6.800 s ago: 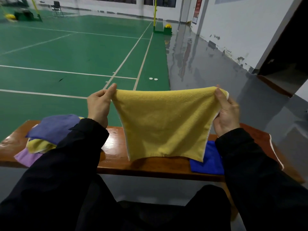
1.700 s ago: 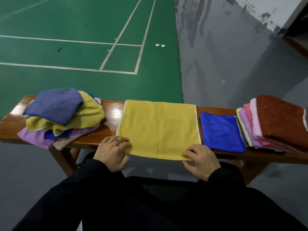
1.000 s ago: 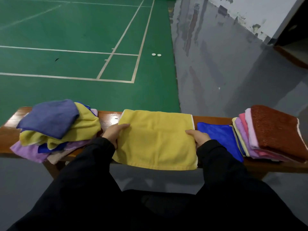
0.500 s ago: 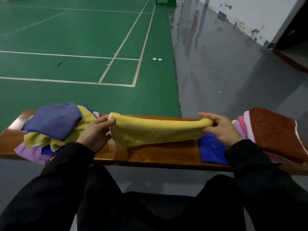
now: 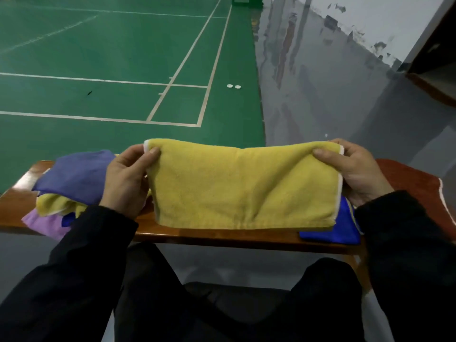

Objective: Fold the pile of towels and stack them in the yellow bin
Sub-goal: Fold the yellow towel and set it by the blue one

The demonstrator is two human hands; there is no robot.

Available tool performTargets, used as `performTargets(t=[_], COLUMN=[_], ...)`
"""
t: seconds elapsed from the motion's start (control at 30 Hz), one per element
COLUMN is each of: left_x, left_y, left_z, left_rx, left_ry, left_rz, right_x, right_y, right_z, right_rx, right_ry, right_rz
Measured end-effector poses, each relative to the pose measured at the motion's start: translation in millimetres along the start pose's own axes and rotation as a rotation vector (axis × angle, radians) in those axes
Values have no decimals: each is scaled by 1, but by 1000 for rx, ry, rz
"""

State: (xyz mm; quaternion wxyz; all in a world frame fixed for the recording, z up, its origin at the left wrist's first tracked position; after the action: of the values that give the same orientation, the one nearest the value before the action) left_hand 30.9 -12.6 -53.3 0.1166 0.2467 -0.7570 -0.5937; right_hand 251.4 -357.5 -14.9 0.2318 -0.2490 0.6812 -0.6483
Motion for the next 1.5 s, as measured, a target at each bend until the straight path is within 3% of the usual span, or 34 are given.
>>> performTargets(t=[0.1, 0.17, 0.27, 0.33, 0.4, 0.47, 0.53, 0.6, 0.7, 0.83, 0.97, 1.17, 1.37, 1.5], left_x=[-39, -57, -54, -40, -24, -8, 5, 12, 12, 9, 11, 11, 11, 11], left_y=[-50, -93, -133, -143, -147, -151, -157, -158, -155, -153, -144, -140, -144, -137], left_z=[14, 27, 34, 28, 21, 19, 22, 23, 28, 25, 23, 22, 20, 17], left_rx=[-164, -385, -713, -976, -1229, -1400, -1448, -1457, -1486, -1612, -1619, -1610, -1540, -1467], left_ry=[114, 186, 199, 86, -50, -192, -396, -568, -630, -623, -503, -482, -434, -341], left_rz=[188, 347, 387, 375, 354, 166, -28, -94, -175, -233, -133, -89, -38, -190], right_x=[-33, -47, -46, -35, -19, -4, 6, 12, 16, 17, 14, 11, 13, 15], right_y=[38, 73, 115, 135, 154, 169, 181, 189, 198, 204, 199, 198, 197, 180], right_z=[2, 4, -1, -13, -30, -42, -44, -39, -33, -31, -36, -31, -35, -37], right_rx=[33, 238, 601, 787, 1005, 1192, 1275, 1309, 1402, 1452, 1360, 1467, 1364, 1233], right_ry=[164, 264, 300, 184, -33, -234, -342, -378, -397, -325, -235, -330, -186, 4], right_rz=[-129, -223, -254, -166, -59, 65, 121, 131, 211, 309, 254, 284, 265, 272])
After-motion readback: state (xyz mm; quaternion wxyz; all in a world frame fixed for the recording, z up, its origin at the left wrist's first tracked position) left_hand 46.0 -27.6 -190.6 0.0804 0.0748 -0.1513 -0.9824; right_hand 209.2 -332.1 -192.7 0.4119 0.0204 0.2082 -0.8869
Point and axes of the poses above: each hand's wrist, its own x-axis away from the middle knuckle, its own z-axis out of the back of the hand, y = z × x, the point moved 1 cm from there along -x, towards the middle knuckle, and after that the axes turned 10 degrees about -y, right-handed, at the moved point
